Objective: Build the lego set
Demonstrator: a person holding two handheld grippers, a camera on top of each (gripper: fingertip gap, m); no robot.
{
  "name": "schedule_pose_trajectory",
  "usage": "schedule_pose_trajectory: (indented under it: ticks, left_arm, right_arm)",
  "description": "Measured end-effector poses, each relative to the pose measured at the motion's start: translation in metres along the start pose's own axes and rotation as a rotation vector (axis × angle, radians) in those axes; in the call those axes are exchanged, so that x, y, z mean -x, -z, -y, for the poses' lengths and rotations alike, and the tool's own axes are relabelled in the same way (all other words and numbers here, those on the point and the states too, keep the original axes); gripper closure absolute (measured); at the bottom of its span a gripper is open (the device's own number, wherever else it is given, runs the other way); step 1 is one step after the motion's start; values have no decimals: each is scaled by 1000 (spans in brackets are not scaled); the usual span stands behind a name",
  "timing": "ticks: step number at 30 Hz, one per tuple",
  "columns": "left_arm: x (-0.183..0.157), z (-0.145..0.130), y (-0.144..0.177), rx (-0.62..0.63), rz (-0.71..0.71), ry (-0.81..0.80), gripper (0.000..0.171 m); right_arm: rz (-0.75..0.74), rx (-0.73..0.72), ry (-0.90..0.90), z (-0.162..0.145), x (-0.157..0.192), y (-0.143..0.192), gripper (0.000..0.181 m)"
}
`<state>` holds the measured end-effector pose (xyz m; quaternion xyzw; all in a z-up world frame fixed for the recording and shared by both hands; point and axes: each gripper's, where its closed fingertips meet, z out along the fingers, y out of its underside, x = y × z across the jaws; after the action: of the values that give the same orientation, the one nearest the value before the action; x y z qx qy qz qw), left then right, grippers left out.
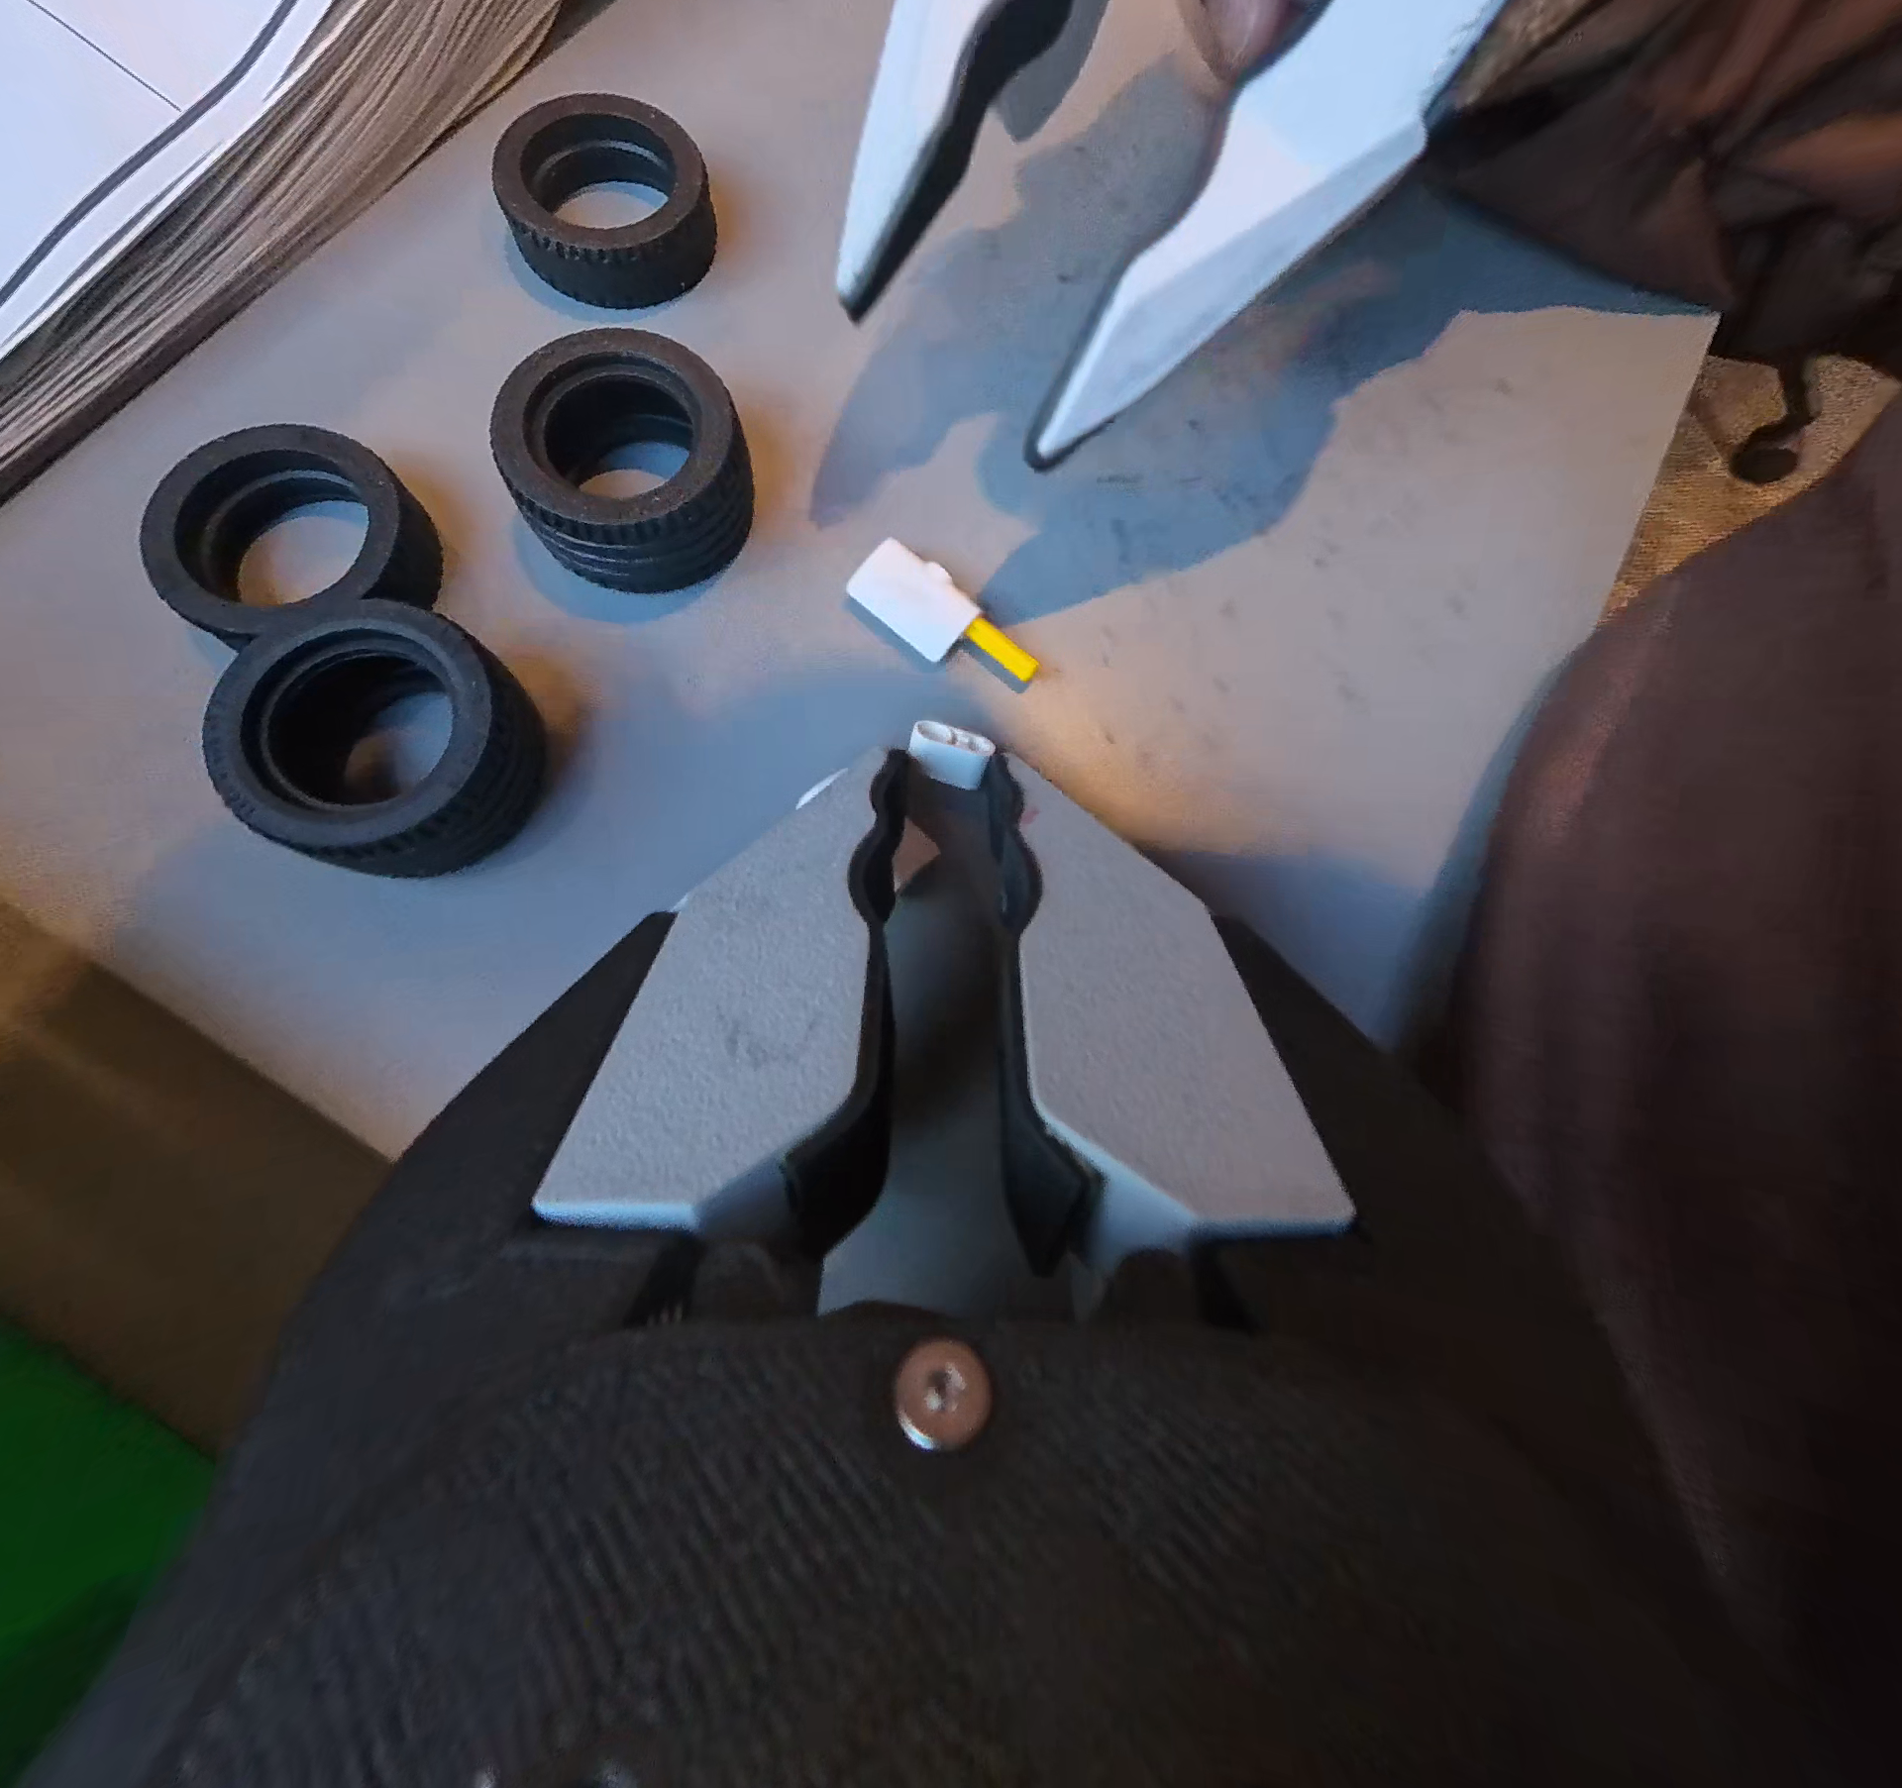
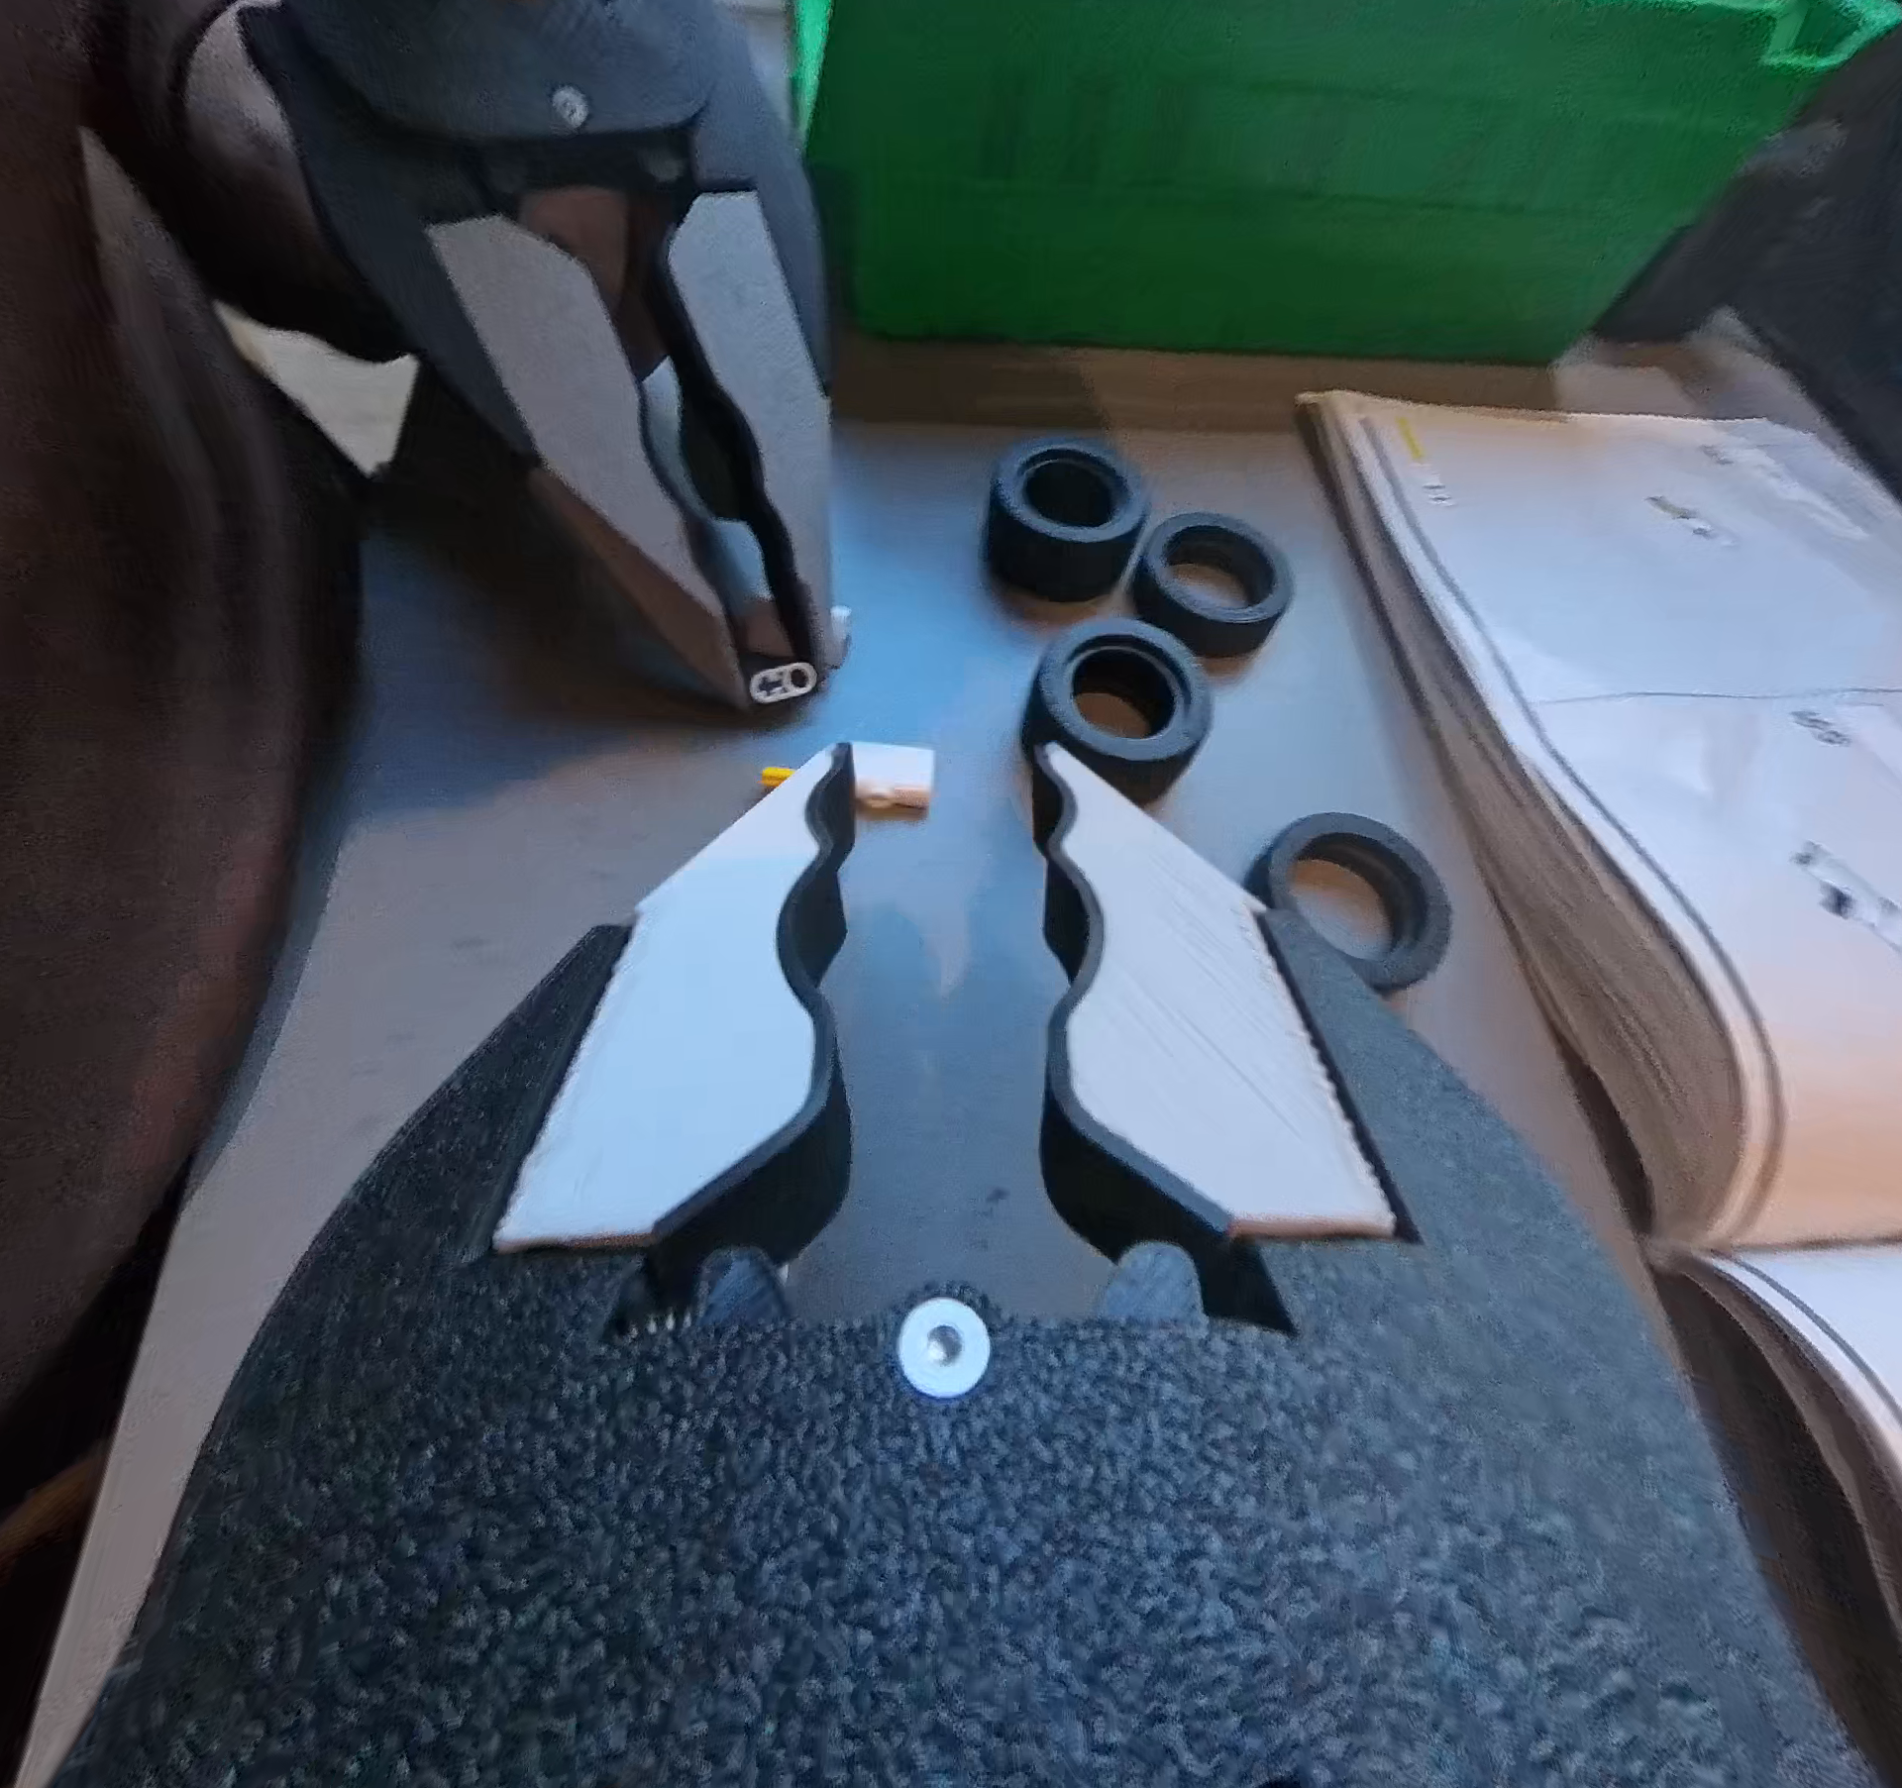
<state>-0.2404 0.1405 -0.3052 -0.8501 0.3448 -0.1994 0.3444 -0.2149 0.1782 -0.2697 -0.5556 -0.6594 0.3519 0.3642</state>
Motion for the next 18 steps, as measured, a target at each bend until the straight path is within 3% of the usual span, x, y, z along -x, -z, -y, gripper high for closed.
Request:
schedule_pose_trajectory:
  ticks: [6, 12, 18]
  left_arm:
    - [-2, -3, 4, -5, -21, 42, 154]
    - [-3, -3, 3, 9, -15, -13, 153]
    - [6, -8, 10, 82, 45, -158, 146]
  right_arm:
    - [132, 124, 79, -14, 14, -14, 145]
    - [194, 223, 125, -24, 14, -27, 138]
    - [199, 243, 95, -23, 19, -30, 151]
